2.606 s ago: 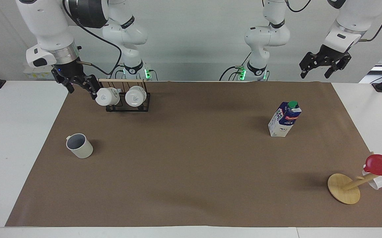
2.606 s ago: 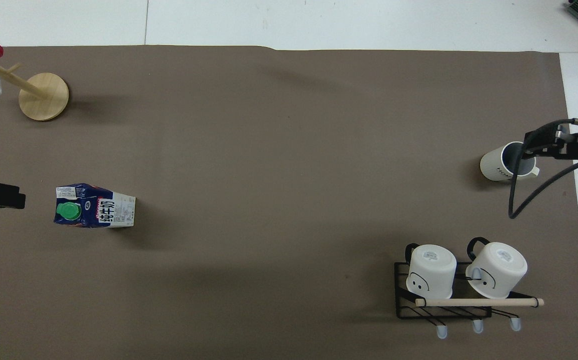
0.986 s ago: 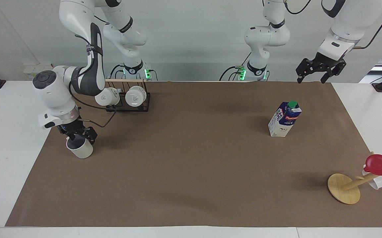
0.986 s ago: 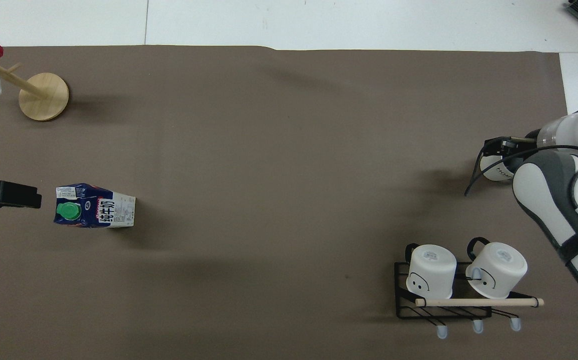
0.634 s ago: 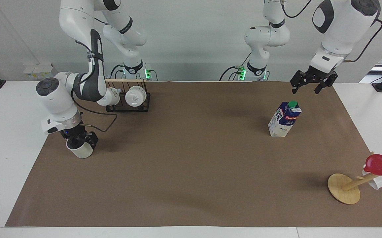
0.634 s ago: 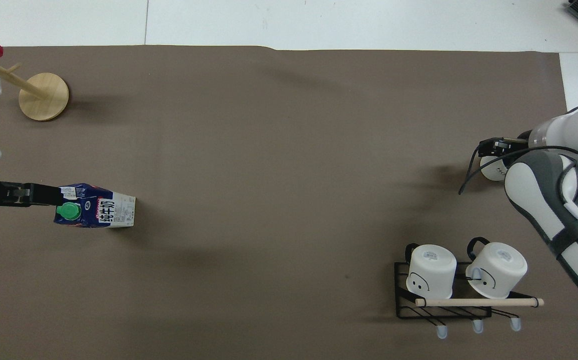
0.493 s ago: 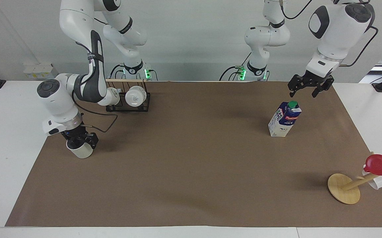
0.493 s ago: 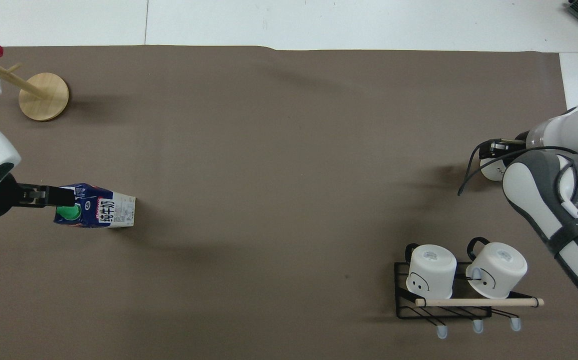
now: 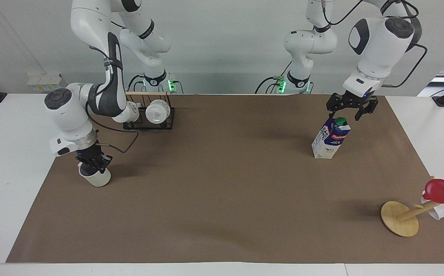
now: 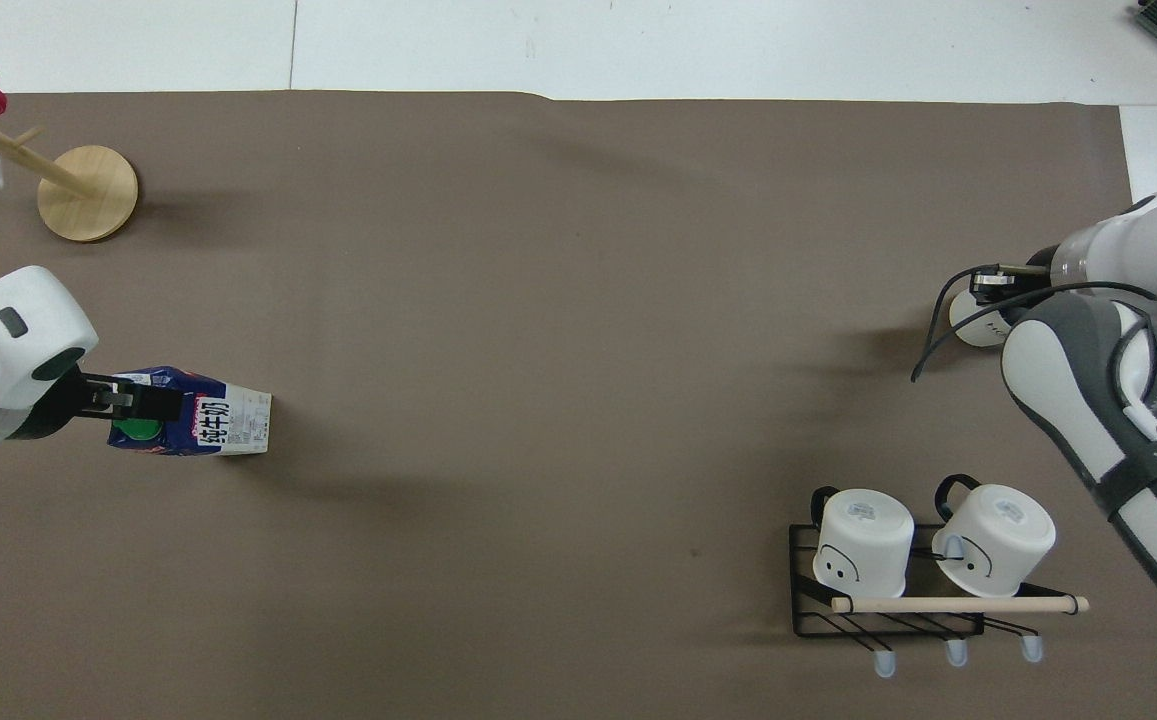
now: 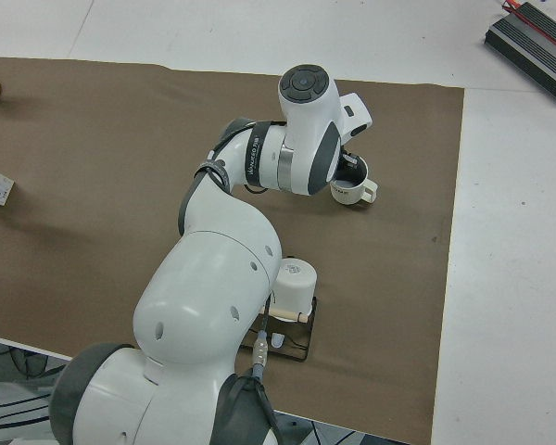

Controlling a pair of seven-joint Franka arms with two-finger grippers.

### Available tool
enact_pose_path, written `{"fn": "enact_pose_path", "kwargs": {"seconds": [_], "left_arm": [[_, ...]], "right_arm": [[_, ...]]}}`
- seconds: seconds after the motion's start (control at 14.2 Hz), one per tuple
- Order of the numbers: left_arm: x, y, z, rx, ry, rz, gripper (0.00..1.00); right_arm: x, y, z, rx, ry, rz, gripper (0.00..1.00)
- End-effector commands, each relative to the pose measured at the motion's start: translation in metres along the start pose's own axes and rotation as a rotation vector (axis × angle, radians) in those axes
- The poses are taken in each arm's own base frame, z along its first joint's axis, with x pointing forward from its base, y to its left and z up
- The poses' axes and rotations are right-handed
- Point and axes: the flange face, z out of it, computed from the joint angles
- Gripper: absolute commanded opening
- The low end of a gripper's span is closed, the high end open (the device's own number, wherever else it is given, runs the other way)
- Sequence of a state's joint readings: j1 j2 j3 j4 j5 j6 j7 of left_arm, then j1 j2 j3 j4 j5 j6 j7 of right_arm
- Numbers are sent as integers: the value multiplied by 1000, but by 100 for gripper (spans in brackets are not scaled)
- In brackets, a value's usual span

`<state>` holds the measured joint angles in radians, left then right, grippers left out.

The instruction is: Place cup and milk on table

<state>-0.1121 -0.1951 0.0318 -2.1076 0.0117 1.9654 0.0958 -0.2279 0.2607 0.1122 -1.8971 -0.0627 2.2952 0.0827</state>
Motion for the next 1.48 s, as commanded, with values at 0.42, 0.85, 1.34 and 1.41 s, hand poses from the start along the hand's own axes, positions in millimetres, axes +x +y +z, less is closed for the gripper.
{"fn": "enact_pose_path", "kwargs": {"seconds": [0.42, 0.85, 1.34, 1.41], "left_arm": [[-7, -5, 48, 23, 35, 29, 100], [-7, -11, 50, 34, 32, 51, 85], [-8, -11, 49, 33, 21, 51, 46], [-8, -11, 48, 33, 17, 51, 46]], "right_arm": [[-15, -124, -62, 31, 40, -57, 0], [-58, -275, -103, 47, 21, -69, 0], [-117, -404, -115, 105, 22, -60, 0], [-118, -411, -115, 109, 22, -45, 0]]}}
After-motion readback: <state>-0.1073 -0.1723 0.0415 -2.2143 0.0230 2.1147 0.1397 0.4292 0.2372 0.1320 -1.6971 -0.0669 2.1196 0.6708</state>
